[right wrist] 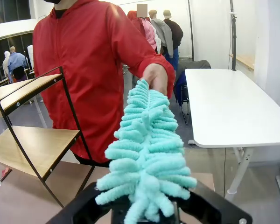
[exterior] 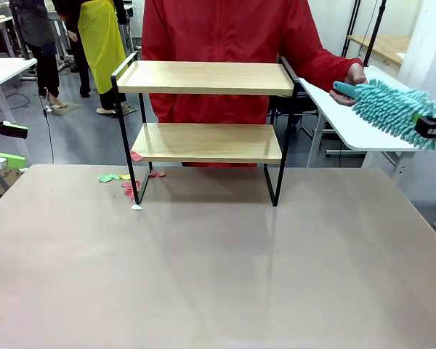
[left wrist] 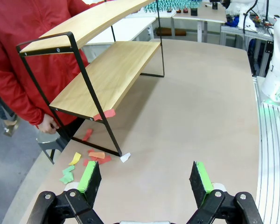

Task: Clean the shelf.
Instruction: Hand the Duster back to the human.

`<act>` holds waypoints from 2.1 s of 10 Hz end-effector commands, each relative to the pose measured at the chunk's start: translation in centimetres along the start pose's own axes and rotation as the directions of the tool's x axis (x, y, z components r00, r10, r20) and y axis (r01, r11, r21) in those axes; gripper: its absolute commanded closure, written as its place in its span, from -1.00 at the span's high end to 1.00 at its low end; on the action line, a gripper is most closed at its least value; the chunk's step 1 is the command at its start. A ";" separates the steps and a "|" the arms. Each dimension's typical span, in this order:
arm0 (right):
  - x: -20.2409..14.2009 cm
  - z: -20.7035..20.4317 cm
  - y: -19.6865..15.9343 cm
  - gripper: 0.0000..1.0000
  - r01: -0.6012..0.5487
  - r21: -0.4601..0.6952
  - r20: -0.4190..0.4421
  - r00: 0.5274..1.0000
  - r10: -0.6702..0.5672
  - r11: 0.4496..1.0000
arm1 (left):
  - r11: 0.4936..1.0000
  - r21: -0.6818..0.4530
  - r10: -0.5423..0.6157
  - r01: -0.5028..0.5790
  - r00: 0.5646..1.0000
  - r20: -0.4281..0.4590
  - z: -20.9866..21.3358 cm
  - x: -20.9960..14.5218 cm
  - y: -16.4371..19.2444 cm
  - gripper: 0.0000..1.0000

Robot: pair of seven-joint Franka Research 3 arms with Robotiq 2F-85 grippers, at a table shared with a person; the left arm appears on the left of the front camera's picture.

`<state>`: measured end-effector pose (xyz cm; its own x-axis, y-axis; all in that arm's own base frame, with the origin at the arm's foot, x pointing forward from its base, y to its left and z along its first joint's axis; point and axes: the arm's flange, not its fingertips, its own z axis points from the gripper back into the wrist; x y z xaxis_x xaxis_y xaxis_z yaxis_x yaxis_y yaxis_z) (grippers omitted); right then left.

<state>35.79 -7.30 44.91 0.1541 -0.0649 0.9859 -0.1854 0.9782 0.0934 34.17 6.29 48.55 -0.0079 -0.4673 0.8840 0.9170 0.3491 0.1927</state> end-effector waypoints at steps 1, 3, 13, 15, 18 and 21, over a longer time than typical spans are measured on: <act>0.3 0.1 -0.1 -0.67 -0.005 -0.011 0.003 1.000 0.005 1.000 | 1.000 0.009 -0.019 0.019 0.999 0.029 -0.3 0.0 0.3 1.00; 0.3 0.1 -0.1 -0.67 -0.005 -0.011 0.003 1.000 0.005 1.000 | 1.000 0.009 -0.019 0.019 0.999 0.029 -0.3 0.0 0.3 1.00; 3.3 2.1 0.6 1.00 0.003 -0.007 0.077 0.997 -0.002 1.000 | 1.000 0.009 -0.019 0.019 0.999 0.029 -0.3 0.0 0.3 1.00; 8.5 5.0 -0.1 1.00 0.114 0.038 0.189 0.975 -0.119 0.993 | 1.000 0.009 -0.019 0.019 0.999 0.029 -0.3 0.0 0.3 1.00; 13.9 9.1 -4.4 1.00 0.374 0.161 0.283 0.869 -0.406 0.913 | 1.000 0.009 -0.019 0.019 0.999 0.029 -0.3 0.0 0.3 1.00; 13.7 9.7 -7.9 1.00 0.473 0.183 0.275 0.817 -0.507 0.862 | 1.000 0.009 -0.019 0.019 0.999 0.029 -0.3 0.0 0.3 1.00</act>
<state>29.08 -17.25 59.33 -0.0915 -0.5911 0.8014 -0.2601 0.7910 0.5537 34.26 6.29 48.50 -0.0066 -0.4683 0.8836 0.9174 0.3487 0.1916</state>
